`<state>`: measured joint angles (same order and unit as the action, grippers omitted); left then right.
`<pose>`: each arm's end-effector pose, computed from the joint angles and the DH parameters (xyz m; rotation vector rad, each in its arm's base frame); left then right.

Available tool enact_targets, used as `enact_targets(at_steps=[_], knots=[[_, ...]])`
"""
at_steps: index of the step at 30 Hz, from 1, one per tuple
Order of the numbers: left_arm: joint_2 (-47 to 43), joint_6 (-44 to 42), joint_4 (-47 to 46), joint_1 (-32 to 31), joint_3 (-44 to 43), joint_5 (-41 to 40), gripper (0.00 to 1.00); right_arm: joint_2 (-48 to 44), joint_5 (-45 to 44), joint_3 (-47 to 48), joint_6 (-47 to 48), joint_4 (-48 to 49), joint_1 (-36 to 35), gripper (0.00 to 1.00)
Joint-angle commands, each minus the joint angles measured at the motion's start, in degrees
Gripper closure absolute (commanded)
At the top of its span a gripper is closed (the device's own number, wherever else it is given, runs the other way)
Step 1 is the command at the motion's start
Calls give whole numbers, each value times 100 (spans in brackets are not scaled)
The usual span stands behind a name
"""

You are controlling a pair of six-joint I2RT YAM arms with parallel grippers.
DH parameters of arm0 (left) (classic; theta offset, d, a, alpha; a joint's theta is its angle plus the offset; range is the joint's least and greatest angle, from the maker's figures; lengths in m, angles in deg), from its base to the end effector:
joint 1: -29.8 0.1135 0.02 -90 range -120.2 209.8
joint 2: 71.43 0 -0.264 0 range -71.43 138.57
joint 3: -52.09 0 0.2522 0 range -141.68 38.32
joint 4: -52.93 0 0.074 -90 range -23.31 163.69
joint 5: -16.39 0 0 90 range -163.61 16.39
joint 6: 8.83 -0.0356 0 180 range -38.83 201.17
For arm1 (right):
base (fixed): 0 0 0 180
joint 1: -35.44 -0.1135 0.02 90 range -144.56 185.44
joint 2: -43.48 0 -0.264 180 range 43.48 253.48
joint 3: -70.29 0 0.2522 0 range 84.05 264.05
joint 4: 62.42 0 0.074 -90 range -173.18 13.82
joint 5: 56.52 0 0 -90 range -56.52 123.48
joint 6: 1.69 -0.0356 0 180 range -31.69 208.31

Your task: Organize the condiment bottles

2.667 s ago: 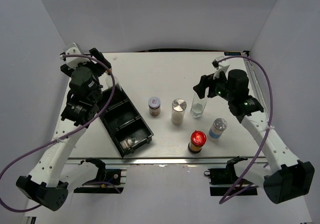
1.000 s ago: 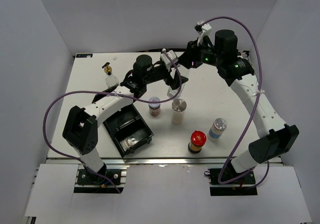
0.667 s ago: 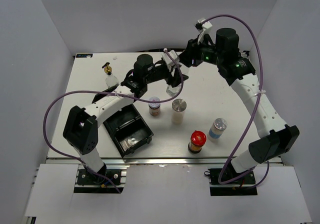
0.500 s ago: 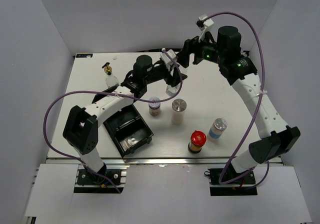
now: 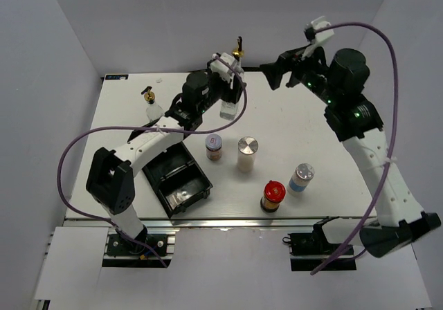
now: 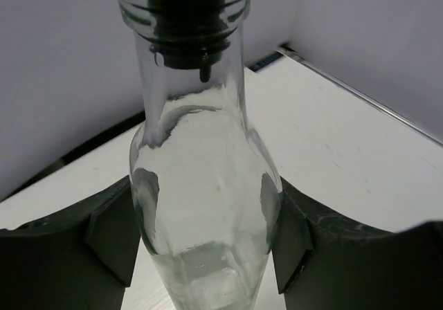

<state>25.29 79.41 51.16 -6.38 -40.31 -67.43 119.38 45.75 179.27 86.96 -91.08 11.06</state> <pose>0.3300 -0.2461 0.3518 0.6135 1.5242 -0.5490 0.2478 0.1206 0.5156 -0.4724 1.4421 0.5205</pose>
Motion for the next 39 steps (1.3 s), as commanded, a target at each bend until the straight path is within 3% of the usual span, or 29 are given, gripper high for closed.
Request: enact_targets(at_steps=[1, 9, 13, 18, 22, 28, 33, 39], knots=[[-708, -140, -171, 102, -960, -1258, 100, -523, -691, -609, 3, 724, 248, 11], [-1103, -351, 296, 375, -1716, -3006, 100, -875, -805, -1444, -418, 821, 934, 11], [-1296, -308, 577, 935, -2129, -3816, 100, -980, -648, -1866, -560, 988, 1137, 11], [-1665, -273, 709, 1692, -1859, -5070, 100, -998, -481, -2060, -560, 1068, 1260, 11], [-1973, -140, 438, 2106, -824, -5547, 100, -1068, -489, -2235, -525, 1111, 1304, 11], [-2228, -219, 218, 2432, -75, -6392, 100, -1147, -612, -2359, -428, 1068, 1331, 11], [-2702, -18, 86, 2441, 1284, -6366, 100, -1104, -638, -2517, -428, 1094, 1357, 10], [-3362, 114, -626, 2449, 2738, -5733, 100, -981, -665, -2500, -384, 1032, 1366, 11]])
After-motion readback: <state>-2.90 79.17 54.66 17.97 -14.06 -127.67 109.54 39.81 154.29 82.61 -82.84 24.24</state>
